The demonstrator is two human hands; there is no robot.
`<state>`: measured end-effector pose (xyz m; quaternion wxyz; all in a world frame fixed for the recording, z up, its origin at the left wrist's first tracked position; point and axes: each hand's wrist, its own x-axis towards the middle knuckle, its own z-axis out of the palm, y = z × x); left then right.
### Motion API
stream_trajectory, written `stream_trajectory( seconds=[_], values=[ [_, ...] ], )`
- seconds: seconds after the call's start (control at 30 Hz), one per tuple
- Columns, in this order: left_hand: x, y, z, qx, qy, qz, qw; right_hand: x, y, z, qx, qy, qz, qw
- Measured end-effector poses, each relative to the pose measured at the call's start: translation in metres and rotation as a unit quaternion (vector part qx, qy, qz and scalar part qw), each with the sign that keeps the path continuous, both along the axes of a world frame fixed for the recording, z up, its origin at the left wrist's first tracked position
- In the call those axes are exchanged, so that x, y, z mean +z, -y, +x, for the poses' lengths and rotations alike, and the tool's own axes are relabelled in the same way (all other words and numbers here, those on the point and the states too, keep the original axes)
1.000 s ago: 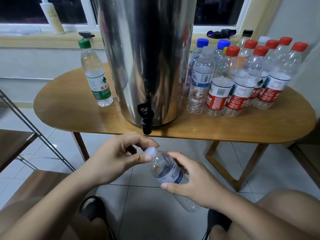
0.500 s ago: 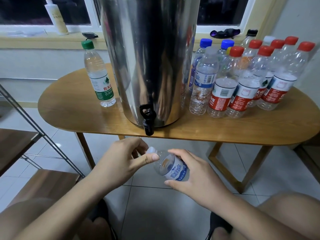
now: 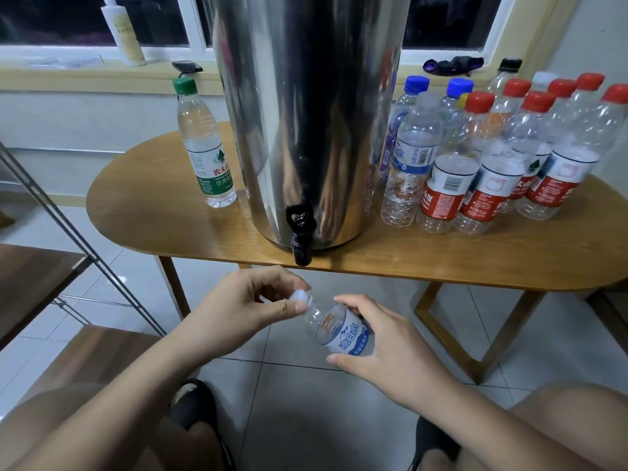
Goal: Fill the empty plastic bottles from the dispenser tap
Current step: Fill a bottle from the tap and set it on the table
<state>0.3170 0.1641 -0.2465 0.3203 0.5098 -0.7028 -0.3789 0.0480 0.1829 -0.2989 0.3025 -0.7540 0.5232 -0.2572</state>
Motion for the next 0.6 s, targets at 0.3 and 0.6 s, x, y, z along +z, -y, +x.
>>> stream_trajectory(
  seconds=[0.3,0.6],
  values=[
    [-0.005,0.029,0.03,0.115,0.132,-0.136,0.975,-0.004,0.014,0.018,-0.034,0.013,0.025,0.999],
    [-0.004,0.073,0.055,0.177,0.225,-0.176,0.942,-0.004,0.019,0.033,-0.051,0.03,0.038,0.997]
  ],
)
